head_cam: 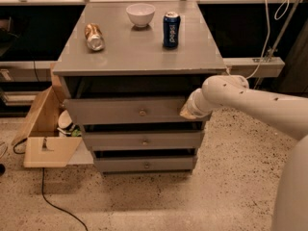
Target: Close top drawer
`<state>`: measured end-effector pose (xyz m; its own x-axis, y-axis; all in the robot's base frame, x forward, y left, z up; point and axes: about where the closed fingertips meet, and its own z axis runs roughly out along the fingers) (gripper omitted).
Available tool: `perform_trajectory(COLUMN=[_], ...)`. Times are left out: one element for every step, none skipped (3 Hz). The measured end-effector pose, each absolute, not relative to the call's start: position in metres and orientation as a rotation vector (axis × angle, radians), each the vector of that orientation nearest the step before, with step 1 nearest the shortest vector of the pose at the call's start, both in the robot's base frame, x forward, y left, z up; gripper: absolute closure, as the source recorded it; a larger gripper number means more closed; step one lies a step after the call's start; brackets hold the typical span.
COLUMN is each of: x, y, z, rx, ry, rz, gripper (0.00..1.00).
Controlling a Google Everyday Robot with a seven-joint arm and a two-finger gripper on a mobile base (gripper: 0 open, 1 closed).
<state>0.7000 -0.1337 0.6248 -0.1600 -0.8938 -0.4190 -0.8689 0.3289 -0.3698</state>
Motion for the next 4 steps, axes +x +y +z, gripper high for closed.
perform_trajectory(x=[0.703,0.715,0.721,0.693], y=[-0.134,-0.134,-0.134,-0.142], z=[0.624,0.621,0.619,0.629], rx=[-1.538,-1.513,-1.499,-1.480], ry=[2.032,2.042,2.045,2.026], rz=[-0.054,-0.039,-0.030,-0.017], gripper=[1.00,1.00,1.00,1.00])
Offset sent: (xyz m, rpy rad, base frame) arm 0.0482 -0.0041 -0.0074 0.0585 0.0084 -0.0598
